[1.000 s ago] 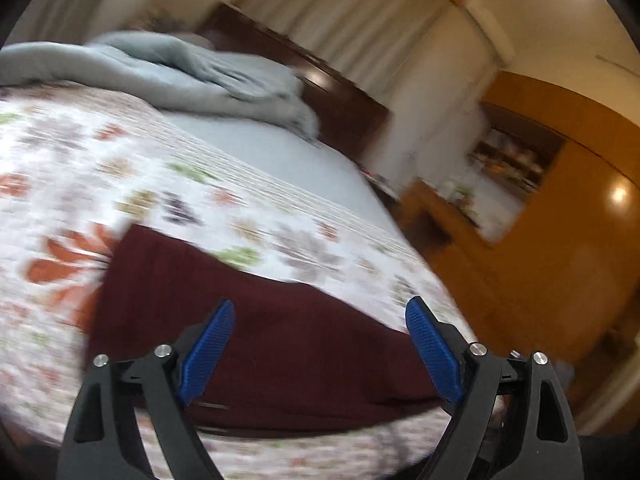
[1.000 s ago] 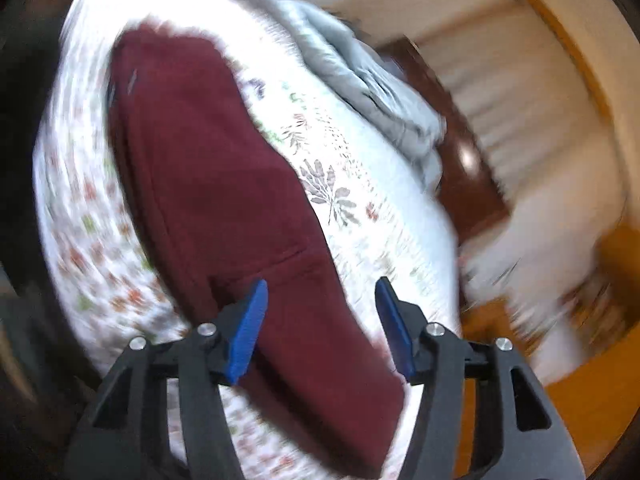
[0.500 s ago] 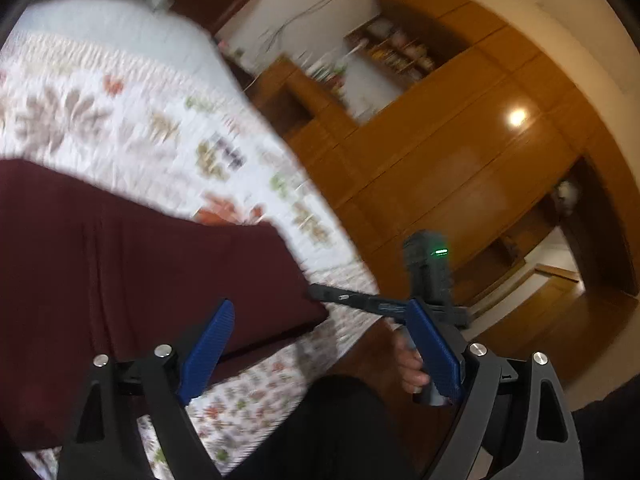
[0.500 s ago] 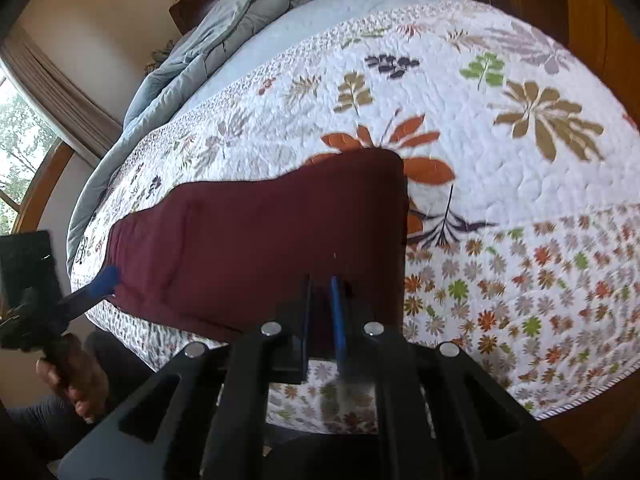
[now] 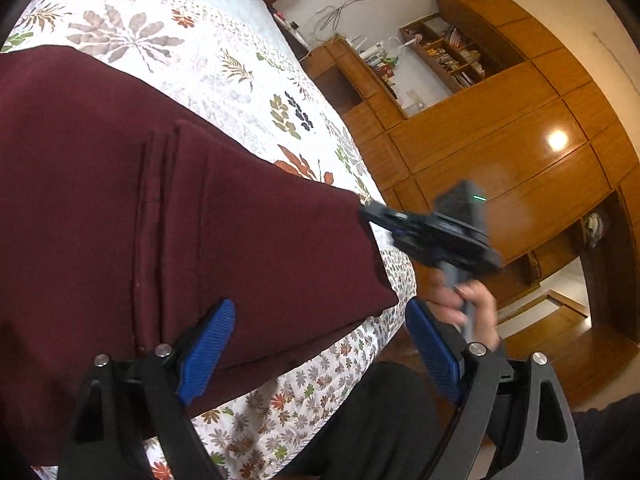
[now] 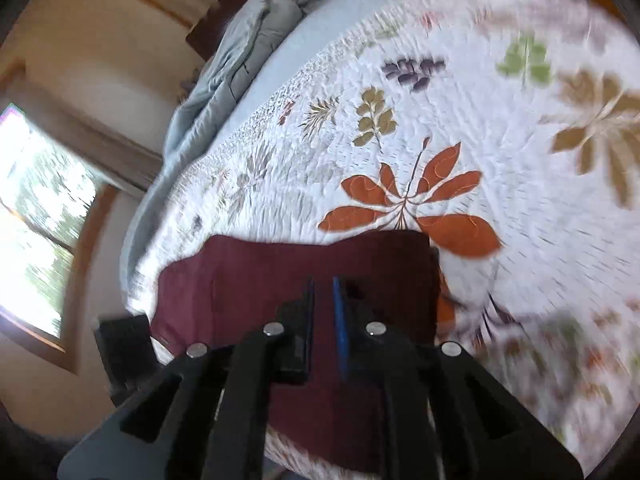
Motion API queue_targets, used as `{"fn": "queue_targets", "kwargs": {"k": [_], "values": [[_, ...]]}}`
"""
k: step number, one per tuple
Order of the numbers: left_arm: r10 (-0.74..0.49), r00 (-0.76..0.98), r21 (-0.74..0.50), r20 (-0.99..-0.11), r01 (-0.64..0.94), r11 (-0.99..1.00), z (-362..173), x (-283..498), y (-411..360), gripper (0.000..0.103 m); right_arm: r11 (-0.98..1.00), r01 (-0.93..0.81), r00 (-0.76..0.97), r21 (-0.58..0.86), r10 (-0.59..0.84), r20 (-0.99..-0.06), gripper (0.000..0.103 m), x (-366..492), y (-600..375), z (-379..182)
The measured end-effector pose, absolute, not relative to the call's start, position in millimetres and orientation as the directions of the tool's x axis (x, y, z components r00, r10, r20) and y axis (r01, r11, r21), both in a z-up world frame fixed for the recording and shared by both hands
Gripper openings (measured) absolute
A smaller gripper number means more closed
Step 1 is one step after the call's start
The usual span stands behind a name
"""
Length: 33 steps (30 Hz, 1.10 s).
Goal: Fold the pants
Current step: 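Close both tools on the end of the folded maroon trousers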
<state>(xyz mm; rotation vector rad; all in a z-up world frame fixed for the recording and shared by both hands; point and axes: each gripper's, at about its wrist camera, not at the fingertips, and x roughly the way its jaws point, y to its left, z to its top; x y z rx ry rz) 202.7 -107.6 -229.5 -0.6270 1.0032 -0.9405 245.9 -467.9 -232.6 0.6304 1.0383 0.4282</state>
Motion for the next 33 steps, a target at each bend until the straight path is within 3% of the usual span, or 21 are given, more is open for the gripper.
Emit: {"fn": "queue_targets", "kwargs": {"k": [4, 6, 9, 11, 12, 13, 18, 21, 23, 33], "values": [[-0.874, 0.243, -0.812, -0.420, 0.328, 0.482, -224, 202, -97, 0.088, 0.731, 0.040, 0.406, 0.681, 0.611, -0.680, 0.000, 260, -476, -254], [-0.864, 0.281, -0.821, -0.417, 0.291, 0.491, -211, 194, -78, 0.088, 0.775, 0.002, 0.410, 0.632, 0.575, -0.708, 0.008, 257, -465, -231], [-0.809, 0.390, -0.818, -0.440, 0.197, 0.540, -197, 176, -35, 0.088, 0.831, -0.105, 0.397, 0.547, 0.539, -0.743, 0.011, 256, -435, -185], [-0.733, 0.480, -0.812, -0.483, 0.068, 0.579, -195, 160, 3, 0.088, 0.838, -0.197, 0.365, 0.509, 0.544, -0.755, 0.034, 262, -409, -160], [-0.675, 0.529, -0.802, -0.514, -0.017, 0.597, -194, 150, 27, 0.088, 0.834, -0.248, 0.341, 0.493, 0.552, -0.761, 0.055, 267, -391, -146], [-0.639, 0.556, -0.794, -0.532, -0.065, 0.605, -193, 145, 40, 0.088, 0.822, -0.322, 0.308, 0.469, 0.560, -0.769, 0.065, 274, -362, -129], [-0.380, 0.710, -0.765, -0.593, -0.349, 0.541, -195, 99, 126, 0.090, 0.675, -0.635, 0.070, 0.375, 0.534, -0.843, 0.085, 303, -207, -88], [-0.308, 0.736, -0.772, -0.603, -0.442, 0.457, -210, 89, 162, 0.090, 0.555, -0.777, -0.032, 0.296, 0.434, -0.900, 0.088, 315, -99, -86], [-0.331, 0.742, -0.802, -0.582, -0.456, 0.386, -222, 90, 180, 0.090, 0.489, -0.823, -0.091, 0.287, 0.386, -0.918, 0.088, 321, -46, -93], [-0.376, 0.716, -0.808, -0.589, -0.523, 0.271, -267, 125, 219, 0.091, 0.381, -0.866, -0.248, 0.324, 0.235, -0.940, 0.088, 374, 103, -150]]}}
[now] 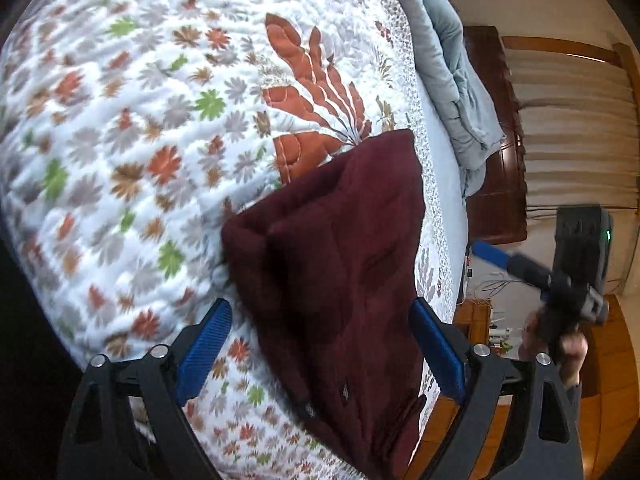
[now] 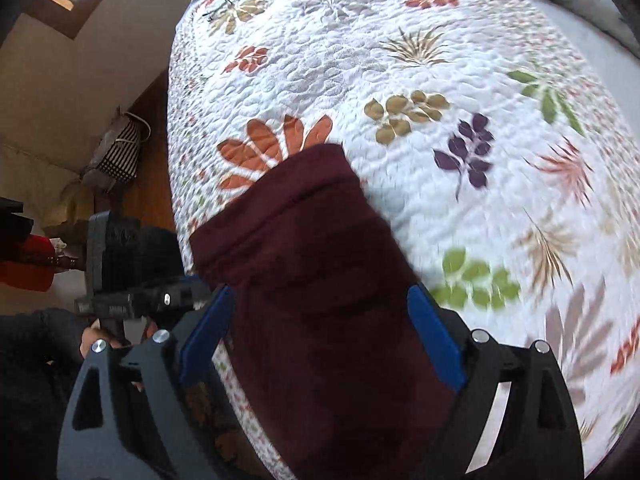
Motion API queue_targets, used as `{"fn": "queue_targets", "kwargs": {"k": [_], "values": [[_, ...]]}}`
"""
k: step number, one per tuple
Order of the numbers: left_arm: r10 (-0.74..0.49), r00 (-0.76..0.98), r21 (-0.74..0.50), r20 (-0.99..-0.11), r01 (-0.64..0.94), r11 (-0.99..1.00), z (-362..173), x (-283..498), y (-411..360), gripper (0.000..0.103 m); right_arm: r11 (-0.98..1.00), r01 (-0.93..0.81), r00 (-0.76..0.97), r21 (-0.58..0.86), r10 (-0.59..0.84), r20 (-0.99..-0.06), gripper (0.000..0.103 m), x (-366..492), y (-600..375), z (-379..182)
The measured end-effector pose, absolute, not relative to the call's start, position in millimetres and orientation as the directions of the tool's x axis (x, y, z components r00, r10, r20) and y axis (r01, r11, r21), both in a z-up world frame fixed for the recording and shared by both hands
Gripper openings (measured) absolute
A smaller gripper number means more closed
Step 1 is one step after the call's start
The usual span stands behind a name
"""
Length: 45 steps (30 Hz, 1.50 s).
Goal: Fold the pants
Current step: 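Close both tools on the end of the folded maroon trousers, then lift the trouser end with both tools and fold it over the stack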
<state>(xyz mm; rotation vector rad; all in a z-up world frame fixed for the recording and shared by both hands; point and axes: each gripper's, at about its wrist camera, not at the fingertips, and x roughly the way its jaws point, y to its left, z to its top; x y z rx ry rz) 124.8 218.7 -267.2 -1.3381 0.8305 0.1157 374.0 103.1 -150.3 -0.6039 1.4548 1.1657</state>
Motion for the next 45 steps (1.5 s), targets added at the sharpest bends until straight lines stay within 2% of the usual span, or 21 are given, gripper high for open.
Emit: {"fn": "queue_targets", "kwargs": {"k": [3, 16, 22, 24, 26, 28, 30, 34, 45], "values": [[-0.375, 0.718, -0.810, -0.587, -0.516, 0.280, -267, 129, 219, 0.092, 0.384, -0.844, -0.316, 0.374, 0.205, -0.926, 0.088, 388, 123, -167], [-0.395, 0.748, -0.845, -0.534, -0.472, 0.251, -272, 146, 231, 0.090, 0.300, -0.857, -0.421, 0.420, 0.063, -0.905, 0.090, 400, 175, -220], [-0.406, 0.716, -0.823, -0.568, -0.489, 0.289, -271, 152, 230, 0.089, 0.266, -0.829, -0.508, 0.492, 0.009, -0.861, 0.090, 386, 193, -247], [-0.407, 0.704, -0.813, -0.582, -0.502, 0.295, -271, 152, 231, 0.084, 0.258, -0.831, -0.513, 0.492, -0.014, -0.858, 0.091, 380, 197, -257], [-0.404, 0.686, -0.797, -0.605, -0.522, 0.305, -272, 154, 233, 0.076, 0.254, -0.833, -0.511, 0.491, -0.016, -0.859, 0.086, 377, 199, -260], [-0.404, 0.670, -0.782, -0.623, -0.536, 0.318, -273, 154, 233, 0.058, 0.258, -0.829, -0.515, 0.496, -0.010, -0.857, 0.072, 377, 198, -258], [-0.408, 0.656, -0.773, -0.635, -0.541, 0.331, -274, 154, 235, 0.043, 0.265, -0.826, -0.517, 0.498, -0.006, -0.856, 0.064, 378, 196, -255], [-0.414, 0.657, -0.777, -0.630, -0.533, 0.335, -273, 155, 237, 0.040, 0.268, -0.827, -0.513, 0.495, 0.002, -0.859, 0.051, 379, 191, -245], [-0.389, 0.696, -0.788, -0.603, -0.446, 0.424, -236, 161, 228, 0.033, 0.248, -0.878, -0.415, 0.409, 0.030, -0.909, 0.039, 362, 183, -204]]}}
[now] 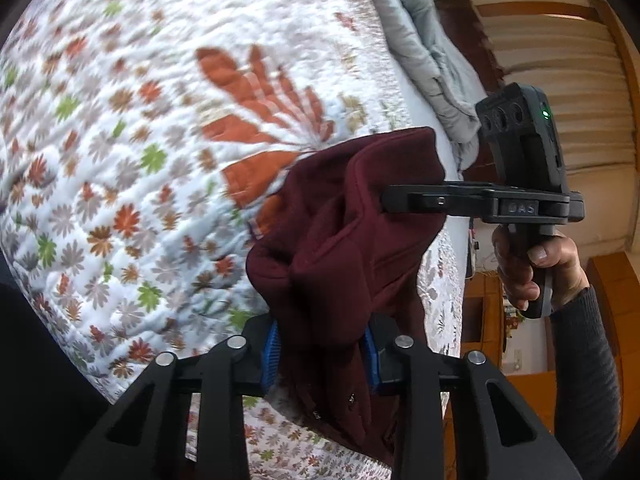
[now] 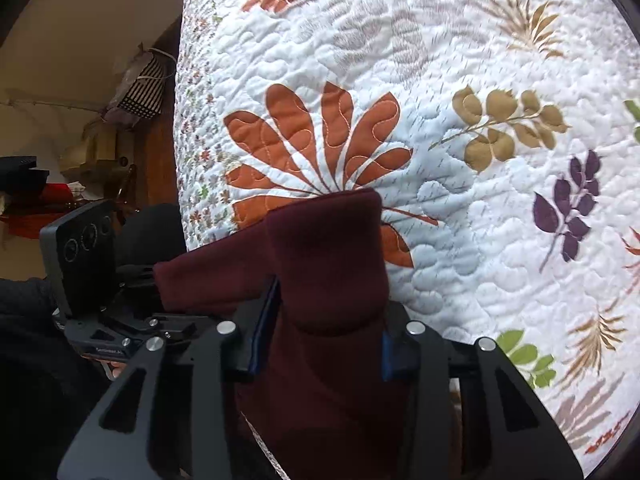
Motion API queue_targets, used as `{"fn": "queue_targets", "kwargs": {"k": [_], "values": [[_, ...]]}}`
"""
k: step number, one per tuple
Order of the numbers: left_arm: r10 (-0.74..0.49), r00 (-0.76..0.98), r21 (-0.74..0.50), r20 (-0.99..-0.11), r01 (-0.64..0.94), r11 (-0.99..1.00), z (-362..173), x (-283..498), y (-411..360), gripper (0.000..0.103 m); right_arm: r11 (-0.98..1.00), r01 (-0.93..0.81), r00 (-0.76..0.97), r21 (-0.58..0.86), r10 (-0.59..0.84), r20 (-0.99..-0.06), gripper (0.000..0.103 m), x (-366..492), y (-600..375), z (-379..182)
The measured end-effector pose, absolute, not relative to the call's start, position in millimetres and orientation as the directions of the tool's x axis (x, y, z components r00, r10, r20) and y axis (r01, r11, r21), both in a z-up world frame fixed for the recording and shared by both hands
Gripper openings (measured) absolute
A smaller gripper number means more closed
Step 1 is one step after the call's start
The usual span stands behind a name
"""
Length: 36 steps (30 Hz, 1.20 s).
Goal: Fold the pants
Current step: 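Lift the trouser end with both tools and fold it over the stack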
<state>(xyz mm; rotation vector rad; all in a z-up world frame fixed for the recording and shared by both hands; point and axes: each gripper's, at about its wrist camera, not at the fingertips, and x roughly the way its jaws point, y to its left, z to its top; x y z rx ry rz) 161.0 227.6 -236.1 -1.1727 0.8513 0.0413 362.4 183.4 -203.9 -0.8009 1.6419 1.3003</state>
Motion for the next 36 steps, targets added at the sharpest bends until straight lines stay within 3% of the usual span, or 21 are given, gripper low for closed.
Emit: {"fn": "queue_targets", "kwargs": {"k": [36], "values": [[-0.384, 0.745, -0.702, -0.545, -0.154, 0.696, -100, 158, 148, 0.032, 0.311, -0.935, -0.090, 0.171, 0.257, -0.962, 0.037, 320, 65, -36]]}}
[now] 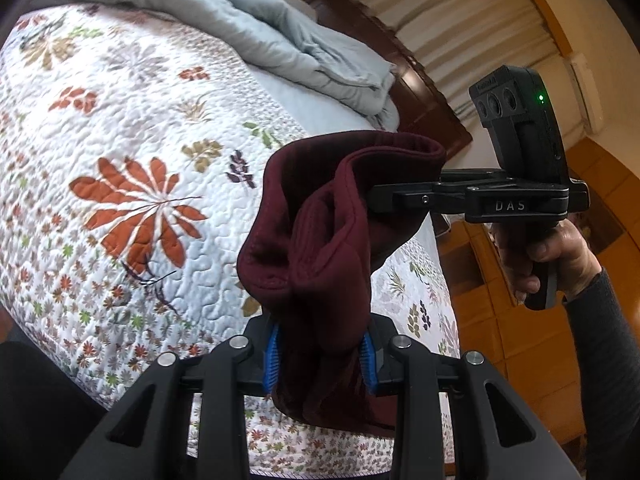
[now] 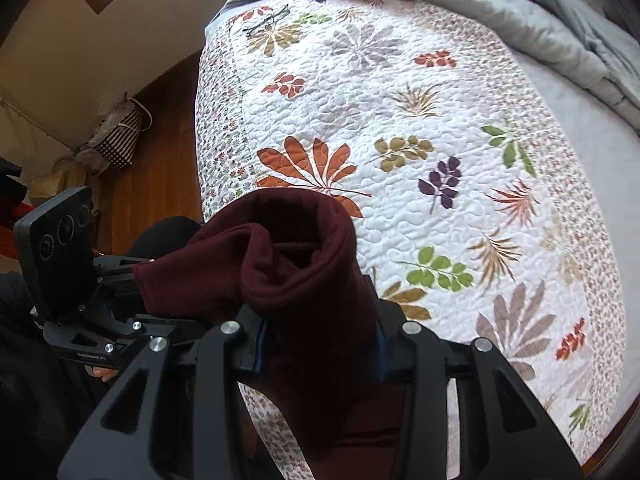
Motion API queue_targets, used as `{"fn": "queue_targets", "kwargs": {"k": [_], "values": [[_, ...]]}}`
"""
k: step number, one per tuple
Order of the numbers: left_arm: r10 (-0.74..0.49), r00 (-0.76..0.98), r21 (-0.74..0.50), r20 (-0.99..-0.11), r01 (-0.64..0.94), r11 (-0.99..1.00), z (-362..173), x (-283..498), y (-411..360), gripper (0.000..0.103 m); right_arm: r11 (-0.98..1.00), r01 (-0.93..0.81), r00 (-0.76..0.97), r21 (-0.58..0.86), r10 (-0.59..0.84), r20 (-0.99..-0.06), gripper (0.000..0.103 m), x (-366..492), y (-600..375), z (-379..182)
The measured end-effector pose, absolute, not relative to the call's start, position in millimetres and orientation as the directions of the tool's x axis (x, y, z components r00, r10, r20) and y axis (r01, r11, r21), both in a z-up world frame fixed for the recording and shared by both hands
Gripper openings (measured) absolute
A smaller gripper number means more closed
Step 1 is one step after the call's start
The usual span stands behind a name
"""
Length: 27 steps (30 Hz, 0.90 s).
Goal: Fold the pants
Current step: 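Lift the trouser end with both tools and fold it over the stack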
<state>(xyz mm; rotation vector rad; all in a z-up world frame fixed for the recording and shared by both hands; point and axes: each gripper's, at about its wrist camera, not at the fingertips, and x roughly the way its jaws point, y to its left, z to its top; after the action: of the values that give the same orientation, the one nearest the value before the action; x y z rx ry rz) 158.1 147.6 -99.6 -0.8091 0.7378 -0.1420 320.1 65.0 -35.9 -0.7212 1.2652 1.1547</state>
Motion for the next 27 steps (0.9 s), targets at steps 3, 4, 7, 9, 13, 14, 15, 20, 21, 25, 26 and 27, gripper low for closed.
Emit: {"fn": "queue_targets", "kwargs": {"k": [3, 4, 7, 9, 13, 14, 15, 20, 21, 25, 26, 27], "values": [[-0.390, 0.747, -0.692, -0.538, -0.127, 0.710, -88, 156, 138, 0.032, 0.320, -0.936, -0.061, 0.147, 0.263, -0.963, 0.037, 315, 52, -22], [-0.392, 0.748, -0.689, -0.536, -0.120, 0.715, -85, 155, 135, 0.032, 0.323, -0.936, -0.056, 0.143, 0.264, -0.963, 0.037, 315, 50, -20], [-0.398, 0.747, -0.681, -0.532, -0.098, 0.726, -76, 153, 126, 0.032, 0.334, -0.935, -0.030, 0.122, 0.266, -0.964, 0.037, 311, 36, -10], [-0.403, 0.746, -0.674, -0.530, -0.083, 0.734, -71, 154, 120, 0.032, 0.340, -0.934, -0.017, 0.110, 0.266, -0.964, 0.036, 308, 29, -5], [-0.412, 0.745, -0.657, -0.525, -0.047, 0.752, -59, 152, 105, 0.032, 0.347, -0.935, 0.017, 0.078, 0.263, -0.965, 0.036, 303, 12, 6], [-0.412, 0.745, -0.652, -0.524, -0.039, 0.757, -57, 152, 102, 0.032, 0.348, -0.935, 0.024, 0.072, 0.263, -0.964, 0.036, 302, 8, 9], [-0.413, 0.746, -0.646, -0.523, -0.030, 0.762, -55, 152, 98, 0.032, 0.349, -0.935, 0.031, 0.066, 0.265, -0.964, 0.036, 301, 4, 12], [-0.422, 0.745, -0.617, -0.517, 0.019, 0.787, -41, 151, 75, 0.032, 0.365, -0.931, 0.079, 0.026, 0.269, -0.960, 0.035, 294, -23, 27], [-0.425, 0.744, -0.612, -0.516, 0.027, 0.791, -39, 151, 71, 0.032, 0.368, -0.930, 0.089, 0.017, 0.269, -0.959, 0.034, 292, -29, 30], [-0.442, 0.736, -0.592, -0.512, 0.070, 0.803, -31, 151, 48, 0.032, 0.394, -0.919, 0.118, -0.002, 0.272, -0.955, 0.030, 291, -52, 38], [-0.447, 0.734, -0.591, -0.512, 0.077, 0.803, -30, 152, 44, 0.032, 0.404, -0.915, 0.128, -0.007, 0.272, -0.954, 0.029, 290, -62, 41], [-0.451, 0.732, -0.589, -0.511, 0.085, 0.804, -29, 152, 40, 0.032, 0.410, -0.912, 0.131, -0.008, 0.273, -0.953, 0.027, 290, -67, 42]]}}
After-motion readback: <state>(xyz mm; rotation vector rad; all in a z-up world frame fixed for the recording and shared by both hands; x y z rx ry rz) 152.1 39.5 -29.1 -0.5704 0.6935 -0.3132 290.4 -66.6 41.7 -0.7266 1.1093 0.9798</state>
